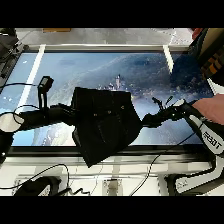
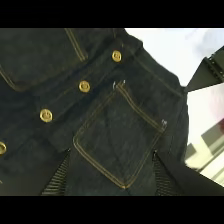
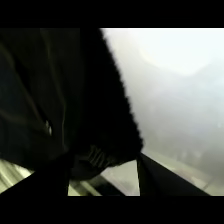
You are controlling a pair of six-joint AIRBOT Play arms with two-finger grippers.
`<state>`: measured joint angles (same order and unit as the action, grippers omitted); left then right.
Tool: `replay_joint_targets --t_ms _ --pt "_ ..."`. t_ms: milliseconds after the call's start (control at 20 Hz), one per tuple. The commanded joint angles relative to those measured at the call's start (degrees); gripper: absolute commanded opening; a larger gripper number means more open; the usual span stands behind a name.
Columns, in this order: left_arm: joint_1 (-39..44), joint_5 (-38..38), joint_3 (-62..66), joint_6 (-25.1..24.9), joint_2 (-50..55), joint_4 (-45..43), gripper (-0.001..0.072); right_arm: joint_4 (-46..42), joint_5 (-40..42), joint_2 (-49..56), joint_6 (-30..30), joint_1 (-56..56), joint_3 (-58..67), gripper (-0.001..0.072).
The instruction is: Fold the clothes and pants, and hang the long-sleeved shirts on hangers.
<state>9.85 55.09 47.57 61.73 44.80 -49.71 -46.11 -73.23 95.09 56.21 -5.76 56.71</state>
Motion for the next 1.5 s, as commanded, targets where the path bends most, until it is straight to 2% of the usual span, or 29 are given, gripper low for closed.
replay_joint_targets --t_ms 0,150,200,250,300,450,550,650,750,950,1050,1150,1200,1250,1300,1350,1450 --pt "0.04 0.0 -2.1 0.0 0.0 0.04 0.057 -0.46 -0.9 0.87 -5.81 2.27 0.26 0.0446" --pt "0.04 0.0 -2.16 0.0 0.0 -0.02 0.057 -0.39 8.5 0.85 -7.67 5.4 0.26 0.0323" --pt "0.02 0.0 -2.16 0.0 0.0 -0.09 0.0569 -0.33 11.47 0.83 -7.65 6.21 0.26 0.0208" --pt "0.04 0.09 -2.16 0.02 0.0 -0.26 0.0565 -0.02 12.96 0.76 -7.63 6.6 0.26 0.0062" --pt "0.02 0.48 -2.16 0.79 0.0 -0.76 0.048 1.36 12.81 0.76 -7.43 6.78 0.26 0.0041" --pt "0.02 2.71 -2.16 3.65 0.0 -6.71 0.0002 8.94 8.9 0.74 -7.26 6.88 0.2 0.004" --pt "-0.02 4.28 -2.16 6.86 -0.11 -10.08 0.0007 18.29 8.37 0.5 -7.72 7.28 -1.49 0.004" --pt "-0.09 6.14 -2.19 10.78 -0.28 -15.45 0.0007 28.44 11.91 -1.49 -10.84 7.8 -6.27 0.0039" --pt "-0.09 7.02 -3.23 13.57 -1.16 -19.37 0.0006 34.99 17.03 -5.88 -14.43 8.81 -11.89 0.0039" --pt "-2.69 7.15 -11.89 17.46 -5.77 -19.28 0.0006 33.03 27.56 -17.99 -14.56 10.64 -18.47 0.0038" --pt "-4.92 7.17 -17.11 21.73 -8.33 -19.06 0.0006 29.73 34.12 -24.7 -9.62 10.93 -20.0 0.0038" --pt "-5.49 7.56 -20.96 29.35 -9.92 -18.47 0.0007 22.73 39.3 -29.7 -1.79 11.17 -20.59 0.0038" --pt "-5.31 8.28 -22.62 32.17 -10.08 -17.44 0.0033 20.48 39.67 -31.04 0.28 11.17 -20.59 0.0039" --pt "-5.18 8.83 -24.26 32.39 -10.03 -15.37 0.0211 19.8 39.34 -31.63 0.39 11.17 -20.57 0.0039" --pt "-5.2 8.92 -26.14 32.41 -10.03 -12.11 0.0455 19.78 38.51 -31.69 0.39 11.17 -20.57 0.0039" --pt "-5.2 8.83 -28.26 32.39 -9.99 -7.85 0.0541 19.43 37.99 -31.67 0.39 11.17 -20.59 0.0039" --pt "-5.2 8.31 -32.57 32.37 -9.99 -0.48 0.054 19.26 37.9 -31.67 0.42 11.17 -20.59 0.0039"
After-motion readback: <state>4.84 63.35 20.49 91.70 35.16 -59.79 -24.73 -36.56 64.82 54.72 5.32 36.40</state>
